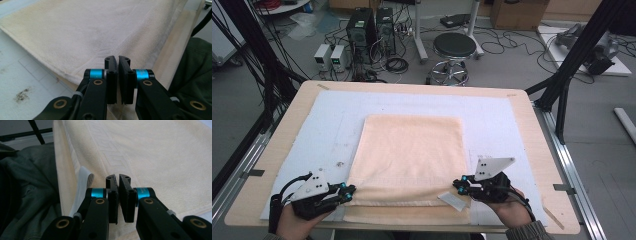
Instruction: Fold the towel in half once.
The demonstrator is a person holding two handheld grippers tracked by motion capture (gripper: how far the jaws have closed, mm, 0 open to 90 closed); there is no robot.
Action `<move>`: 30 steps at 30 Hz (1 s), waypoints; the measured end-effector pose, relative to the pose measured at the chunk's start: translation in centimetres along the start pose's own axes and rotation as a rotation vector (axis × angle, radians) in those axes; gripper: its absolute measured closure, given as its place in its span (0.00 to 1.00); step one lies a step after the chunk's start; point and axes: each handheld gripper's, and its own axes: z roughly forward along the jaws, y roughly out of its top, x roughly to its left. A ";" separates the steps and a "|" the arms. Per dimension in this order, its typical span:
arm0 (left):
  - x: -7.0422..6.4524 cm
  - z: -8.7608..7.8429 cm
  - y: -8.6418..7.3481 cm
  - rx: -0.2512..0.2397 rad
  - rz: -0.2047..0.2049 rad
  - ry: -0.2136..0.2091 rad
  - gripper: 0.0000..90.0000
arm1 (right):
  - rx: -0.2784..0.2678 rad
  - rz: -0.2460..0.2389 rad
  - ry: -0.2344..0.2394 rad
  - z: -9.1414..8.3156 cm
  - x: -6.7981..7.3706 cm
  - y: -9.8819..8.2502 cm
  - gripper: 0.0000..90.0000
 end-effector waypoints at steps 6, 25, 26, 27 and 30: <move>-0.7 -0.1 -0.4 0.015 0.005 -0.008 0.94 | 0.005 0.009 0.019 0.0 0.9 -0.5 0.95; 0.4 2.1 -1.3 0.035 -0.035 0.016 0.65 | -0.001 0.105 0.018 1.9 -0.3 -2.9 0.61; 0.6 2.2 -1.3 0.034 -0.039 0.019 0.64 | -0.005 0.115 0.017 2.0 -0.6 -3.0 0.60; 0.8 2.3 -1.3 0.031 -0.041 0.023 0.63 | -0.011 0.118 0.010 2.1 -0.9 -3.0 0.58; 1.3 2.6 -1.2 0.019 -0.058 0.028 0.61 | -0.024 0.133 -0.001 2.4 -1.7 -3.0 0.53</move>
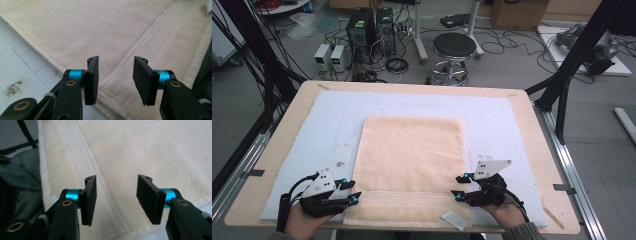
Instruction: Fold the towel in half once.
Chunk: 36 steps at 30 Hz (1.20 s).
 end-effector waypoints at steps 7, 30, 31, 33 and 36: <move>0.9 0.5 0.6 -0.026 -0.015 0.012 0.55 | -0.033 0.048 -0.021 0.7 -1.5 0.1 0.40; 3.3 1.2 3.2 -0.068 -0.071 0.028 0.33 | -0.051 0.086 -0.114 1.2 -5.5 2.7 0.23; 3.5 1.3 3.3 -0.068 -0.072 0.032 0.32 | -0.052 0.085 -0.121 1.0 -5.7 2.9 0.21; 3.7 1.3 3.5 -0.072 -0.078 0.037 0.31 | -0.058 0.082 -0.135 0.9 -6.0 3.4 0.21; 4.0 1.3 3.8 -0.077 -0.076 0.046 0.30 | -0.059 0.077 -0.141 0.6 -6.3 4.0 0.21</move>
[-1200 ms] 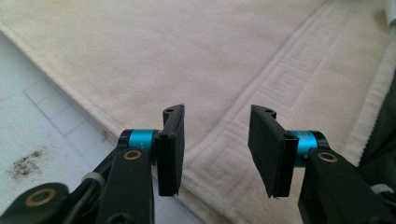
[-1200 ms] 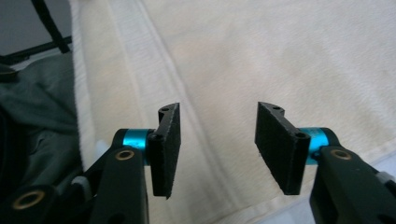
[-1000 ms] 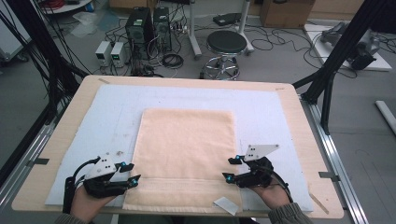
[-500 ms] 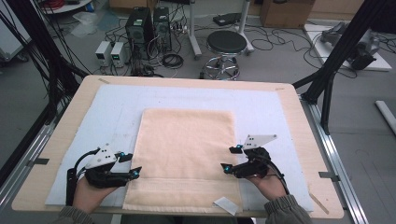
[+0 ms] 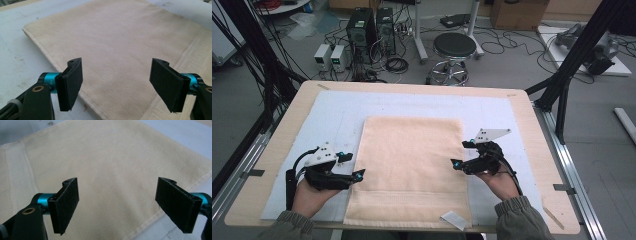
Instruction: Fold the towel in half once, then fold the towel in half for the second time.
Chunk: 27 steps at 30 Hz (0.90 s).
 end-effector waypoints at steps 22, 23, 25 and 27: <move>3.9 1.8 4.7 0.016 0.000 0.051 0.30 | 0.046 -0.020 -0.030 1.3 -3.3 3.4 0.21; 4.2 2.0 5.1 0.015 -0.002 0.055 0.30 | 0.037 -0.021 -0.038 1.4 -3.7 3.6 0.21; 5.0 2.4 6.0 0.010 0.000 0.076 0.30 | 0.048 -0.011 -0.044 1.7 -4.4 4.1 0.21; 5.6 3.1 6.7 0.016 -0.006 0.084 0.30 | 0.056 -0.004 -0.060 2.1 -5.2 4.5 0.21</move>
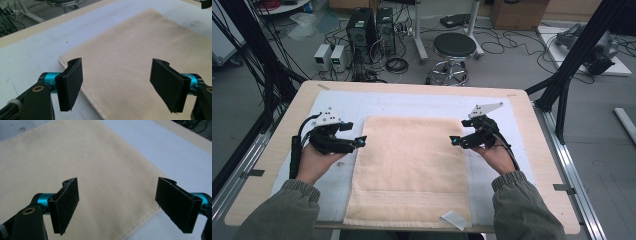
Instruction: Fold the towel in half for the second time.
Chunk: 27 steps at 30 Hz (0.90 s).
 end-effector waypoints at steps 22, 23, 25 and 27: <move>4.2 7.2 -1.6 0.109 -0.089 0.116 0.33 | 0.088 0.099 -0.098 5.0 -4.7 -1.2 0.23; 4.3 7.4 -1.7 0.119 -0.096 0.115 0.34 | 0.086 0.106 -0.103 5.1 -4.7 -1.4 0.23; 4.4 7.7 -2.1 0.128 -0.105 0.121 0.35 | 0.096 0.112 -0.108 5.5 -4.8 -1.9 0.24; 4.5 8.1 -2.7 0.132 -0.114 0.127 0.37 | 0.114 0.129 -0.110 5.9 -4.9 -2.4 0.24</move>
